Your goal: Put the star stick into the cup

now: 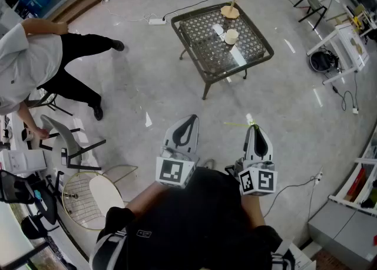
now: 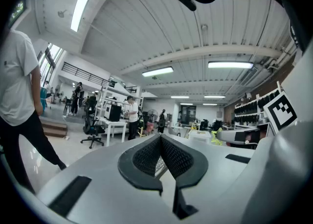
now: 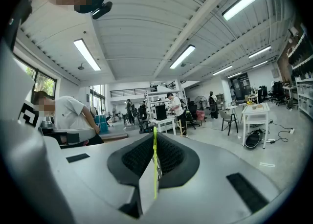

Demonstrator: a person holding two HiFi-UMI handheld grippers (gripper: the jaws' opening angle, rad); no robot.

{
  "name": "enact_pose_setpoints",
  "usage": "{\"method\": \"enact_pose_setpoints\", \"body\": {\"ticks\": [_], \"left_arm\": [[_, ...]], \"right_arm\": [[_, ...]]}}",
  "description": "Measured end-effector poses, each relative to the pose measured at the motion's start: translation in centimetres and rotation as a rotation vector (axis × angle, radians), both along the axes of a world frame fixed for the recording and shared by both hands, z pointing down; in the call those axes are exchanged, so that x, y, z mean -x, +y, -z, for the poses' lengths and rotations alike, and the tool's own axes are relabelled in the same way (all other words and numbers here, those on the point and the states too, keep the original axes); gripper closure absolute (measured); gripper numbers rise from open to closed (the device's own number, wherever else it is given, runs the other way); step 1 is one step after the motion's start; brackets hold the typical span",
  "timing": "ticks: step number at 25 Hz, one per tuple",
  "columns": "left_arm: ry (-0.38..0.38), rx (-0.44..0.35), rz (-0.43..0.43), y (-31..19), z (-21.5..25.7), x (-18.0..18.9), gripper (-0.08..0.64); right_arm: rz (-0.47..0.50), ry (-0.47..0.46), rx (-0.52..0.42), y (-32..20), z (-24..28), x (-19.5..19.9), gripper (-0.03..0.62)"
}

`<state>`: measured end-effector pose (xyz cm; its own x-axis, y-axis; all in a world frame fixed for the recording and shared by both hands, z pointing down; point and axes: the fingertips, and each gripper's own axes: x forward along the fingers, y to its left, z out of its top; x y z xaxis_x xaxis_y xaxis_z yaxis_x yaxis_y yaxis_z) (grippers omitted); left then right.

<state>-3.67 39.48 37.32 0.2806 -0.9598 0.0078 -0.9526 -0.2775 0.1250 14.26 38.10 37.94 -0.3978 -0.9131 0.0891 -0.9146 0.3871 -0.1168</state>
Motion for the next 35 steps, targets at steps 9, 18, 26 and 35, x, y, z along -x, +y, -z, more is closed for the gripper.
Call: {"method": "enact_pose_setpoints", "body": {"ticks": [9, 18, 26, 35], "left_arm": [[0.004, 0.011, -0.028, -0.9, -0.3, 1.5, 0.545], [0.014, 0.031, -0.088, -1.9, -1.2, 3.5, 0.545], [0.018, 0.052, -0.122, -3.2, -2.6, 4.6, 0.545], [0.008, 0.068, -0.103, -8.8, -3.1, 4.1, 0.545]], "right_arm": [[-0.023, 0.004, 0.008, -0.4, -0.3, 1.5, 0.571], [-0.084, -0.022, 0.011, -0.6, -0.6, 3.4, 0.571], [-0.126, -0.013, 0.046, -1.3, -1.8, 4.2, 0.571], [-0.098, -0.022, 0.059, -7.3, -3.0, 4.1, 0.571]]}}
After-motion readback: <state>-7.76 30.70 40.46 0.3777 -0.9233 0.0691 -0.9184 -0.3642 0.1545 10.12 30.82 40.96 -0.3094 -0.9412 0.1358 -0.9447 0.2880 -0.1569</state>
